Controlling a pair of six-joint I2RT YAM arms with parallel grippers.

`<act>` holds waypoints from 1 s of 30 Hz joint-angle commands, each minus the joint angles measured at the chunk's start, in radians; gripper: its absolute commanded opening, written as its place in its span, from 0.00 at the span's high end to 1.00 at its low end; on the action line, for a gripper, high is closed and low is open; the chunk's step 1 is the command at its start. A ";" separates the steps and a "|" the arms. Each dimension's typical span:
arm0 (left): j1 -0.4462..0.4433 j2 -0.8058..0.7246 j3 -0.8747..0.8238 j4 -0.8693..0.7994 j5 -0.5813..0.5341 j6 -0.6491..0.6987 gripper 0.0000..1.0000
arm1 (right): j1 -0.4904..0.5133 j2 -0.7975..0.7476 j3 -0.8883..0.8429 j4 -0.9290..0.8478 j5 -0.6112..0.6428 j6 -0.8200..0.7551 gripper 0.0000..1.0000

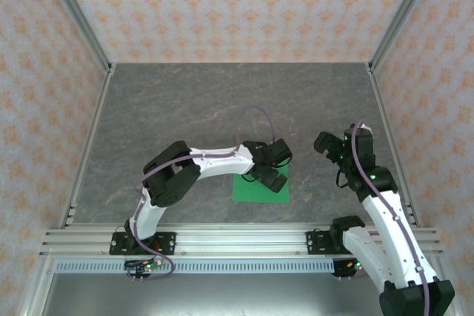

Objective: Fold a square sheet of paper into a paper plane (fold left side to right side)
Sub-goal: Move the square sheet of paper to the center of the table.

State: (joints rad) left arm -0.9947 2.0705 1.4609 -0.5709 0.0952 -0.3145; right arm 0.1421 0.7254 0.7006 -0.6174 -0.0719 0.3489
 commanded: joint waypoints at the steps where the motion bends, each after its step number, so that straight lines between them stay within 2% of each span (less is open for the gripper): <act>1: 0.005 0.029 0.040 -0.070 0.034 -0.002 0.01 | 0.008 0.007 0.027 -0.013 0.020 0.014 0.00; 6: 0.031 0.041 0.036 -0.071 0.036 -0.010 0.01 | 0.008 0.009 0.027 -0.013 0.026 0.006 0.00; 11: 0.058 0.042 0.031 -0.089 -0.011 0.008 0.01 | 0.008 0.011 0.025 -0.012 0.030 0.004 0.00; 17: 0.088 0.054 0.044 -0.151 -0.124 0.069 0.00 | 0.008 0.011 0.021 -0.012 0.035 0.000 0.00; 25: 0.153 0.070 0.079 -0.168 -0.131 0.178 0.01 | 0.008 0.011 0.031 -0.025 0.031 -0.005 0.00; 30: 0.182 0.107 0.118 -0.172 -0.087 0.236 0.01 | 0.008 0.009 0.042 -0.041 0.028 -0.006 0.00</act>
State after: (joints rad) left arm -0.8368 2.1250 1.5646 -0.6781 0.0444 -0.1474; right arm 0.1421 0.7361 0.7036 -0.6262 -0.0677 0.3477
